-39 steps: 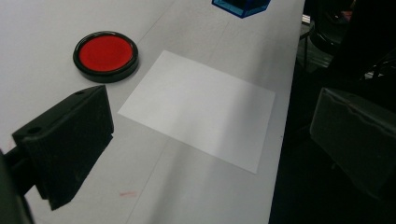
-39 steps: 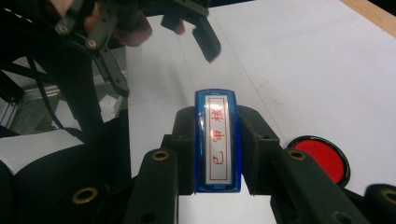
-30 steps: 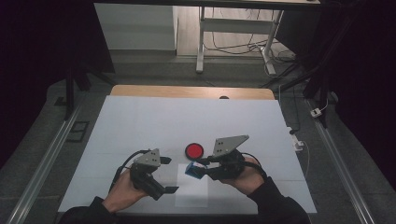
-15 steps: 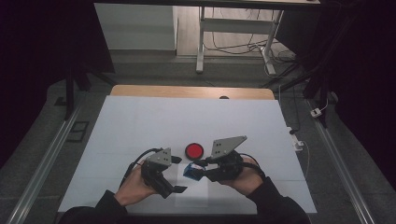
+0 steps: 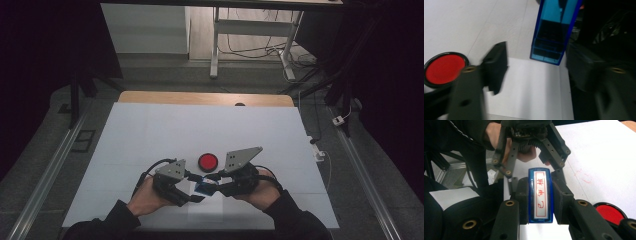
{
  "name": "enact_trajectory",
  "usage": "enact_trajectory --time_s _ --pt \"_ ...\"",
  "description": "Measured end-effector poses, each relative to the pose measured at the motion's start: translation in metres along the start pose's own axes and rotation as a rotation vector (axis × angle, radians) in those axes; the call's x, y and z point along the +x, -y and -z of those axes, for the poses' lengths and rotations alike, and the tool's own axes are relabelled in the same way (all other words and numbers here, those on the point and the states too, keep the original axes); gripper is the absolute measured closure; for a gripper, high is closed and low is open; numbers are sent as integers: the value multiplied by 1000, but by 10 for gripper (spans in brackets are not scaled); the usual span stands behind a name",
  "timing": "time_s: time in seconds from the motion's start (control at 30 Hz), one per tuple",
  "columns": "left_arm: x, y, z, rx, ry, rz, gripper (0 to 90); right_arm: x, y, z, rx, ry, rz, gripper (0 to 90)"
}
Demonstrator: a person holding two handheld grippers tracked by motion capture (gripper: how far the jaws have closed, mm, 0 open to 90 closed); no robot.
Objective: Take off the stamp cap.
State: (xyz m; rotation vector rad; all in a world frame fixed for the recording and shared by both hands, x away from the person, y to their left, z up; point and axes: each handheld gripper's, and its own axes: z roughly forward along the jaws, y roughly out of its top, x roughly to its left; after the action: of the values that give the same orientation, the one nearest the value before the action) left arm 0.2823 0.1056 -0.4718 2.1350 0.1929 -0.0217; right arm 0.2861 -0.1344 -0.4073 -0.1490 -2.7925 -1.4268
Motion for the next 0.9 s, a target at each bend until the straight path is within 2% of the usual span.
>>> enact_trajectory --time_s 0.07,0.27,0.5,0.7,0.9 --pt "1 1 1 -6 19 -8 498 0 0 0 -4 -9 3 694" --pt "1 2 0 -3 52 -17 598 1 0 0 -15 -21 18 695" --pt "1 1 0 -16 72 -19 659 1 0 1 -18 -20 31 695" --pt "4 3 1 -48 116 6 680 1 0 2 -35 -28 33 695" --pt "5 2 2 -52 127 17 690 0 1 3 -48 -35 37 695"
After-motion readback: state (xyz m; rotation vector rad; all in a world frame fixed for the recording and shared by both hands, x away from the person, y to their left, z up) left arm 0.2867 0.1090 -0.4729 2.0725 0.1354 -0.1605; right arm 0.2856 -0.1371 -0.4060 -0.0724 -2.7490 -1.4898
